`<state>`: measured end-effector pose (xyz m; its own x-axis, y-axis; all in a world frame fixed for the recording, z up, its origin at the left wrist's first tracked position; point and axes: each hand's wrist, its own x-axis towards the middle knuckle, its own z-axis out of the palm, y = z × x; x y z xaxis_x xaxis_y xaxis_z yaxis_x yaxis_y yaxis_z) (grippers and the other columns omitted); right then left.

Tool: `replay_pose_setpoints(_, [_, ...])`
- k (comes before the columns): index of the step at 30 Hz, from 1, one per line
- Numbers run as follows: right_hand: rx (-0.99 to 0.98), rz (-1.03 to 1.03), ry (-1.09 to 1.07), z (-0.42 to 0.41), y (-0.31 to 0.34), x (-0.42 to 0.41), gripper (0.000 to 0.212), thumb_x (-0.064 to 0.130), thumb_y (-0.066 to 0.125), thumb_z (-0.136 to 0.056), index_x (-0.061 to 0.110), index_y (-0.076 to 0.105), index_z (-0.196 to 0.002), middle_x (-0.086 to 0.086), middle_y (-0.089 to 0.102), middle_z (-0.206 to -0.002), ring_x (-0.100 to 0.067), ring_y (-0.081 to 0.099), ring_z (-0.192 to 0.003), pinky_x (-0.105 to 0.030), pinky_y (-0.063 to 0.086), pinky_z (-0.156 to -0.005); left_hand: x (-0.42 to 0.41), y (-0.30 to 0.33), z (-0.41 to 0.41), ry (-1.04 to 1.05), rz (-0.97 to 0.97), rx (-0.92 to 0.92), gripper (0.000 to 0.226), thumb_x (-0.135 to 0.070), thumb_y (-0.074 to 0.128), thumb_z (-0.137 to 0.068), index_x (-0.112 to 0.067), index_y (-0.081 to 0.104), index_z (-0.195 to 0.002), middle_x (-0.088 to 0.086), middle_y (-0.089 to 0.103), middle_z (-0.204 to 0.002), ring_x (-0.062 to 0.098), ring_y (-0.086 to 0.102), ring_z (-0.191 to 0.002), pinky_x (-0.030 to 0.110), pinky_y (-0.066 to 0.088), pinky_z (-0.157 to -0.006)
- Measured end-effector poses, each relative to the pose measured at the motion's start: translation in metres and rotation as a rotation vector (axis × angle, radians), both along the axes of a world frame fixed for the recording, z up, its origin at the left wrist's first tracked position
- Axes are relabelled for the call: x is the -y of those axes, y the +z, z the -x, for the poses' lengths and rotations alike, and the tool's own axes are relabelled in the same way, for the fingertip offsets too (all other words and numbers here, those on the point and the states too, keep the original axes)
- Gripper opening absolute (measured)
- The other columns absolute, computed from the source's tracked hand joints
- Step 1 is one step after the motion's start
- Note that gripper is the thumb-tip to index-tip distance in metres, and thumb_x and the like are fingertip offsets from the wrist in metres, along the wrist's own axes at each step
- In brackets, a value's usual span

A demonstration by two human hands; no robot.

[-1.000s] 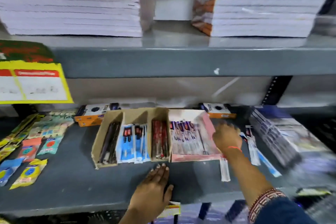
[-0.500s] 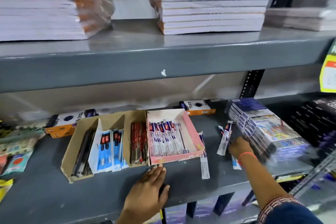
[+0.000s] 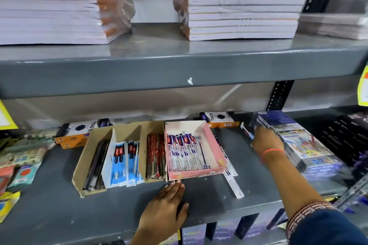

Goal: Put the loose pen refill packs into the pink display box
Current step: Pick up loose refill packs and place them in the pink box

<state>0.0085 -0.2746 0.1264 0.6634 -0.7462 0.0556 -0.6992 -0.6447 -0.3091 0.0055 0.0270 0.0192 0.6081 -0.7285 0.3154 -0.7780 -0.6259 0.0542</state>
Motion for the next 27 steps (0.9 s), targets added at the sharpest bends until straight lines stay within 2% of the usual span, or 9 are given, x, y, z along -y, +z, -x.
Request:
replay_pose_setpoints(2, [0.259, -0.174, 0.023, 0.003, 0.004, 0.0, 0.021, 0.006, 0.064, -0.082, -0.005, 0.066, -0.101, -0.023, 0.068, -0.089, -0.032, 0.063, -0.084, -0.031, 0.047, -0.071, 0.0, 0.001, 0.001, -0.004, -0.019, -0.021, 0.053, -0.054, 0.082, -0.05, -0.023, 0.077, -0.093, -0.01, 0.073, -0.101, 0.006, 0.069, -0.09, 0.017, 0.052, -0.072])
replay_pose_setpoints(4, [0.565, -0.586, 0.057, 0.01, 0.003, -0.011, 0.008, 0.004, 0.067, -0.082, -0.004, 0.067, -0.081, -0.009, 0.065, -0.06, -0.018, 0.058, -0.06, -0.021, 0.042, -0.055, 0.0, 0.001, 0.001, -0.008, -0.019, -0.017, 0.052, -0.054, 0.081, -0.051, -0.024, 0.077, -0.093, -0.01, 0.073, -0.101, 0.005, 0.069, -0.091, 0.017, 0.052, -0.071])
replay_pose_setpoints(6, [0.762, -1.02, 0.066, 0.017, -0.005, -0.027, 0.018, -0.001, 0.062, -0.084, 0.007, 0.061, -0.068, 0.001, 0.063, -0.05, -0.009, 0.054, -0.048, -0.019, 0.043, -0.05, 0.0, 0.001, 0.002, -0.001, -0.014, -0.027, 0.053, -0.055, 0.082, -0.049, -0.025, 0.077, -0.093, -0.011, 0.073, -0.099, 0.005, 0.069, -0.089, 0.016, 0.052, -0.07])
replay_pose_setpoints(12, [0.841, -1.624, 0.14, 0.033, -0.032, -0.078, 0.026, 0.001, 0.06, -0.082, 0.013, 0.062, -0.059, 0.001, 0.063, -0.05, -0.011, 0.059, -0.046, -0.026, 0.055, -0.053, 0.002, 0.001, 0.002, 0.01, -0.011, -0.024, 0.054, -0.053, 0.083, -0.049, -0.022, 0.077, -0.093, -0.009, 0.074, -0.098, 0.007, 0.069, -0.089, 0.019, 0.053, -0.068])
replay_pose_setpoints(15, [0.877, -1.67, 0.187, 0.036, -0.037, -0.092, 0.03, 0.003, 0.062, -0.075, 0.017, 0.065, -0.049, 0.004, 0.066, -0.051, -0.006, 0.061, -0.046, -0.023, 0.049, -0.056, 0.0, 0.005, 0.004, 0.041, 0.008, -0.115, 0.054, -0.053, 0.073, -0.066, -0.019, 0.072, -0.108, -0.006, 0.068, -0.115, 0.009, 0.065, -0.103, 0.02, 0.05, -0.082])
replay_pose_setpoints(17, [0.906, -1.679, 0.215, 0.039, -0.036, -0.097, 0.019, 0.007, 0.066, -0.065, 0.017, 0.065, -0.049, 0.004, 0.067, -0.053, -0.005, 0.063, -0.049, -0.022, 0.049, -0.057, 0.0, -0.001, 0.002, 0.045, -0.01, -0.18, 0.059, -0.051, 0.044, -0.091, -0.018, 0.044, -0.14, -0.005, 0.036, -0.147, 0.012, 0.035, -0.135, 0.022, 0.025, -0.108])
replay_pose_setpoints(20, [0.923, -1.661, 0.215, 0.039, -0.034, -0.099, 0.018, 0.004, 0.065, -0.07, 0.014, 0.063, -0.055, 0.004, 0.067, -0.053, -0.006, 0.063, -0.051, -0.017, 0.052, -0.051, -0.003, -0.012, -0.002, 0.049, -0.005, -0.175, 0.06, -0.05, 0.021, -0.098, -0.022, 0.014, -0.151, -0.007, 0.008, -0.157, 0.01, 0.003, -0.143, 0.021, -0.001, -0.112])
replay_pose_setpoints(23, [0.876, -1.506, 0.243, 0.037, -0.035, -0.102, 0.036, -0.001, 0.06, -0.082, 0.017, 0.066, -0.052, 0.007, 0.066, -0.052, -0.006, 0.06, -0.051, -0.015, 0.051, -0.05, -0.001, -0.016, -0.004, 0.059, -0.047, -0.151, 0.06, -0.05, 0.02, -0.097, -0.023, 0.015, -0.151, -0.007, 0.009, -0.157, 0.009, 0.004, -0.143, 0.022, -0.001, -0.112])
replay_pose_setpoints(27, [0.819, -1.223, 0.339, 0.029, -0.026, -0.118, 0.027, 0.004, 0.066, -0.082, 0.017, 0.069, -0.059, 0.009, 0.065, -0.055, -0.006, 0.056, -0.057, -0.009, 0.048, -0.054, -0.011, -0.011, -0.003, 0.065, 0.022, -0.13, 0.056, -0.048, 0.034, -0.096, -0.022, 0.032, -0.146, -0.01, 0.021, -0.153, 0.007, 0.019, -0.141, 0.018, 0.01, -0.111])
